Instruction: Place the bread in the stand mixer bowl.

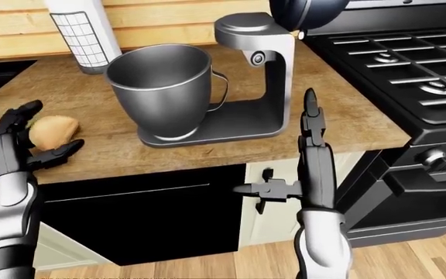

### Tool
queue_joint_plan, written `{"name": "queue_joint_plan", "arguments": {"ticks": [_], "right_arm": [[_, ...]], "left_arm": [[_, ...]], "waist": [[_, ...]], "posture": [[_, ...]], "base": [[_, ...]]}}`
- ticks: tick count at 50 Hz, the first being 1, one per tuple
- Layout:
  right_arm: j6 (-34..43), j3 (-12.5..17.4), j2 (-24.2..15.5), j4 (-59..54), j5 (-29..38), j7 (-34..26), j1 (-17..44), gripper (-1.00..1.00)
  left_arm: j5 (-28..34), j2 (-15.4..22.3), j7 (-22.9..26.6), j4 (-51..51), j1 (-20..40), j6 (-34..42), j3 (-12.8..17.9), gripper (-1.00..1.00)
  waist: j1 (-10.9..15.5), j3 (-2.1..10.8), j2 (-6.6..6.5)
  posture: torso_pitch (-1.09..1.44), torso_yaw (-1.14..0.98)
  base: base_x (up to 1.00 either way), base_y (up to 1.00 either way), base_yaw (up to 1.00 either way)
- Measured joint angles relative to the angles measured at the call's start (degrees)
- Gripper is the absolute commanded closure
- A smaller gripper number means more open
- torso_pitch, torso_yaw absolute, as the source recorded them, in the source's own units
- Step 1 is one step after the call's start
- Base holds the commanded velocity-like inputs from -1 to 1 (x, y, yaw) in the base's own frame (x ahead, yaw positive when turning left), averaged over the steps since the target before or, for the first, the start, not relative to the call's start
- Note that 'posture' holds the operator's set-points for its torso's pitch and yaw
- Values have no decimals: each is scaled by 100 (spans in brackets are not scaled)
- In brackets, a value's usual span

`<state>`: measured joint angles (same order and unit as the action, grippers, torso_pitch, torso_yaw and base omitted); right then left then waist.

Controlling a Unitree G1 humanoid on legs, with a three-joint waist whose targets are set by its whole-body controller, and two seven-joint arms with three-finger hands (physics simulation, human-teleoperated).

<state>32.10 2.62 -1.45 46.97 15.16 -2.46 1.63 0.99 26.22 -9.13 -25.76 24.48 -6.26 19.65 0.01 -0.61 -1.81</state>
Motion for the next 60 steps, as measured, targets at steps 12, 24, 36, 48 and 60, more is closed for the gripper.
{"name": "queue_joint_plan", "arguments": {"ticks": [12,24,36,48,60], "right_arm": [[-19,17,-3,12,-1,-27,-5,-100],[-18,0,6,60,26,-39,-24,-100],[-12,15,10,122,34,-43,-52,-100],[7,21,11,216,61,-52,-70,-100],[12,52,9,228,43,-62,-72,-100]], "left_arm": [[-87,-14,3,20,-41,-116,23,49],[-165,60,128,301,1,299,57,100],[-230,117,201,923,-26,765,132,100],[-295,291,220,1361,79,1095,270,100],[-310,415,260,1499,273,1340,268,100]], "waist": [[-13,32,-12],[-23,7,-1],[-45,-31,27],[-41,-44,7],[-38,-69,23]], "posture": [[0,0],[0,0],[0,0],[0,0],[0,0]], "base": [[0,0,0],[0,0,0],[0,0,0],[0,0,0],[0,0,0]]}}
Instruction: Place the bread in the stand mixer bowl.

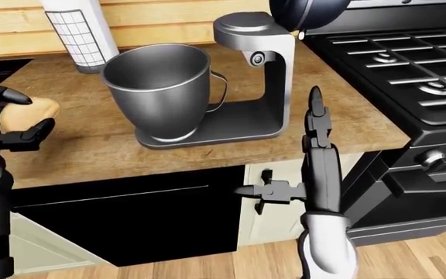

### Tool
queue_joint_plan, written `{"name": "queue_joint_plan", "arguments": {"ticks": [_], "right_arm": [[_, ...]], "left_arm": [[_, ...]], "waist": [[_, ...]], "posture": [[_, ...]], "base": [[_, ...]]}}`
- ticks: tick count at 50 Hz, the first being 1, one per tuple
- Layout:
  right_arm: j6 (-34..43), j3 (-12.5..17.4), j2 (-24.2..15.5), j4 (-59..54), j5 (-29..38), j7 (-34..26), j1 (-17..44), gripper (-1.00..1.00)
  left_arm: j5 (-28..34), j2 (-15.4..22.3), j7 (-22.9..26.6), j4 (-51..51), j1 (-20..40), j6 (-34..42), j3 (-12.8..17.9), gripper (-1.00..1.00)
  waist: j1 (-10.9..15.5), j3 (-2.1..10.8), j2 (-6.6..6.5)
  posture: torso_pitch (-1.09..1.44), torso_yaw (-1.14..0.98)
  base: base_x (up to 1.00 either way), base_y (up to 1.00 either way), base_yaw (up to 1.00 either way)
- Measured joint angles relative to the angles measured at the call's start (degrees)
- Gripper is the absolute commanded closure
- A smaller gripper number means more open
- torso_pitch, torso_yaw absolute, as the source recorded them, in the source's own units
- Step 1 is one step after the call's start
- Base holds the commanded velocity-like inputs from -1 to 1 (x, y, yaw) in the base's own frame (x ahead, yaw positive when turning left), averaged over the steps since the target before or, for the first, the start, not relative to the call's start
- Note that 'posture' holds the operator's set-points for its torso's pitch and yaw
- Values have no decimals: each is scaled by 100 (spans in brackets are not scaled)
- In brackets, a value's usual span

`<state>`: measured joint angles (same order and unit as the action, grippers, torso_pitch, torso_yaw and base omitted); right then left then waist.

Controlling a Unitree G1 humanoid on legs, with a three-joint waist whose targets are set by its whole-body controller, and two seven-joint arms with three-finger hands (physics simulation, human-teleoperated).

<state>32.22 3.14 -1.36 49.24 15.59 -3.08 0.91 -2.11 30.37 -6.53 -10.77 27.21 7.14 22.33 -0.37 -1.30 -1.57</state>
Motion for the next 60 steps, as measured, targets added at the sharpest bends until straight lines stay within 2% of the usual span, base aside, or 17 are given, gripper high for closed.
{"name": "queue_joint_plan", "arguments": {"ticks": [31,41,49,60], "right_arm": [[122,64,-17,176,9,-44,-3,-100],[43,32,1,127,26,-17,-45,-100],[-21,32,12,117,8,-10,-86,-100],[3,58,-4,206,31,-33,-99,-100]], "left_arm": [[-106,350,-73,-39,1054,419,-221,100],[38,336,-303,-283,1364,403,-365,100],[146,227,-267,-327,1621,379,-532,100],[246,138,-231,-401,1765,371,-604,100]], "waist": [[21,-4,21],[21,-13,33],[18,-4,45],[18,-7,56]], "posture": [[0,0],[0,0],[0,0],[0,0]], "base": [[0,0,0],[0,0,0],[0,0,0],[0,0,0]]}}
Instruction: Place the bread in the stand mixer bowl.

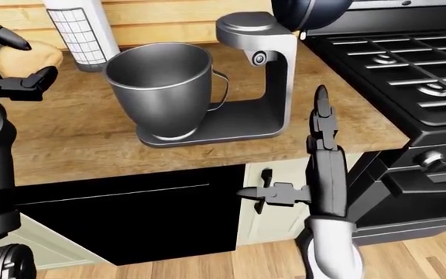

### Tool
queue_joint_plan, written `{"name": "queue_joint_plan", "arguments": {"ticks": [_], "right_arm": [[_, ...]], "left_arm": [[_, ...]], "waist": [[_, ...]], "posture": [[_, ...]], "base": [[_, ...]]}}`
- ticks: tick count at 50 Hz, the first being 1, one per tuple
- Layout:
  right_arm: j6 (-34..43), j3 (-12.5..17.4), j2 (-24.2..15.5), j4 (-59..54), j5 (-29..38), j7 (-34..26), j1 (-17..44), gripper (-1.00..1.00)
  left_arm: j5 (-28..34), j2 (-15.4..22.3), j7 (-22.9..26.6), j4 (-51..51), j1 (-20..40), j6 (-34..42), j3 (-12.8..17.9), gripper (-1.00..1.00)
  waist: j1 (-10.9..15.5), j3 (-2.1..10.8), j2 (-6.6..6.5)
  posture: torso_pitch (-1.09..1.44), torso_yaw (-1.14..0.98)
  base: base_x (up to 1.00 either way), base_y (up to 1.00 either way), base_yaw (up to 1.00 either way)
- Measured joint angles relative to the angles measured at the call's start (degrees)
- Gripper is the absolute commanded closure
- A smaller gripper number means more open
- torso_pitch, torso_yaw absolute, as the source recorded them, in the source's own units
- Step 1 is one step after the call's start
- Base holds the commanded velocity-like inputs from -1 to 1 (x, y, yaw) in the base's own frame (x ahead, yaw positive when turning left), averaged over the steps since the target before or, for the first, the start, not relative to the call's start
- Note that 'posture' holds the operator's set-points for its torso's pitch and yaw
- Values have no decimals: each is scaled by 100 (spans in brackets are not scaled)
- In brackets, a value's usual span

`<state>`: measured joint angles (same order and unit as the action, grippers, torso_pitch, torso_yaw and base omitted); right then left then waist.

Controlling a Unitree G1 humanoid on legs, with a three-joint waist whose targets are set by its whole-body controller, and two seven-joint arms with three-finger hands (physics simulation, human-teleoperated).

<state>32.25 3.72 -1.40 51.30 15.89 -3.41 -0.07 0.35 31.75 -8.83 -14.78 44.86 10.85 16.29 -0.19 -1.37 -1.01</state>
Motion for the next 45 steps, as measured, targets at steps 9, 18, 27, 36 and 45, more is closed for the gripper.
{"name": "queue_joint_plan", "arguments": {"ticks": [9,18,27,36,45], "right_arm": [[40,70,-6,117,5,-52,-1,-100],[34,125,-11,122,-19,-73,-7,-100],[86,148,-18,214,-17,-88,5,-100],[176,232,-34,331,-22,-121,9,-100],[239,230,-25,437,-4,-135,-13,-100]], "left_arm": [[53,-72,31,47,138,73,-69,100],[108,-272,-12,-9,193,30,-181,100],[155,-404,-11,97,399,132,-279,100],[199,-478,10,147,559,261,-336,100],[238,-571,13,257,766,410,-423,100]], "waist": [[-1,-4,19],[9,-8,30],[7,-3,40],[10,-11,56],[13,-19,72]], "posture": [[0,0],[0,0],[0,0],[0,0],[0,0]], "base": [[0,0,0],[0,0,0],[0,0,0],[0,0,0],[0,0,0]]}}
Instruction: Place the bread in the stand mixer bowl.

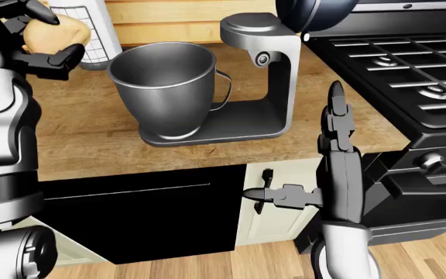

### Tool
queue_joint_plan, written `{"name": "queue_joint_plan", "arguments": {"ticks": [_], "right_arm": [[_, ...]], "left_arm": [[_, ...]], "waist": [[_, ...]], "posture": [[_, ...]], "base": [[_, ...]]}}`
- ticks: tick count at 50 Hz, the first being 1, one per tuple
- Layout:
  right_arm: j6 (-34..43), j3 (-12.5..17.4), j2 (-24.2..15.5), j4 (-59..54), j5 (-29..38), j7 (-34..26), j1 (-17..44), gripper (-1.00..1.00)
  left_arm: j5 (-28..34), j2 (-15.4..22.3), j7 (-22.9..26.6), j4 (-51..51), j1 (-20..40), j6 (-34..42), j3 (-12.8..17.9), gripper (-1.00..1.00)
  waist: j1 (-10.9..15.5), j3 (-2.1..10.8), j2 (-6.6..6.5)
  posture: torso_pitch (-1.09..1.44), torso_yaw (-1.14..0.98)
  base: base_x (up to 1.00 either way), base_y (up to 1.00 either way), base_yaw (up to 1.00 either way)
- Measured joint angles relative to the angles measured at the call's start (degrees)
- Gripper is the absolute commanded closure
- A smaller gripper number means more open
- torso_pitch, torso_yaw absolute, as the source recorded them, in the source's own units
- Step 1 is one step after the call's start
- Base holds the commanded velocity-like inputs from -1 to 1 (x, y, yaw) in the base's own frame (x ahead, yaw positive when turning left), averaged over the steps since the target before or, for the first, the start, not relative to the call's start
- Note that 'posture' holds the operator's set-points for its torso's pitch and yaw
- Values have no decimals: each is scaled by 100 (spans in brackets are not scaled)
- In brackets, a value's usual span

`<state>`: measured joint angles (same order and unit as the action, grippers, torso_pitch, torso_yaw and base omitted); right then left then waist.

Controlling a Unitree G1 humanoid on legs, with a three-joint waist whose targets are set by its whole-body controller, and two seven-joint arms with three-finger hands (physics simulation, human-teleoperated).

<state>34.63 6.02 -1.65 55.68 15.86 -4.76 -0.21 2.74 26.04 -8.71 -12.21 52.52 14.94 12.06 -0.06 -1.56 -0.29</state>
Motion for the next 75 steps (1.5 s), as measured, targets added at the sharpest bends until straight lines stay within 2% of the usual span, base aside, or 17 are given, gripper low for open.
{"name": "queue_joint_plan", "arguments": {"ticks": [24,50,56,75], "right_arm": [[-62,41,17,5,-30,6,-67,-100],[-289,56,67,-37,-75,54,-212,-100],[-303,65,67,-46,-87,55,-220,-100],[-300,122,69,22,-145,43,-243,-100]], "left_arm": [[100,-381,142,674,378,621,-235,100],[12,-877,359,1259,202,1124,-449,100],[166,-947,405,1476,172,1214,-508,100],[380,-1211,394,1376,512,1246,-643,100]], "waist": [[7,-15,29],[11,-19,51],[12,-31,63],[21,-33,89]], "posture": [[0,0],[0,0],[0,0],[0,0]], "base": [[0,0,0],[0,0,0],[0,0,0],[0,0,0]]}}
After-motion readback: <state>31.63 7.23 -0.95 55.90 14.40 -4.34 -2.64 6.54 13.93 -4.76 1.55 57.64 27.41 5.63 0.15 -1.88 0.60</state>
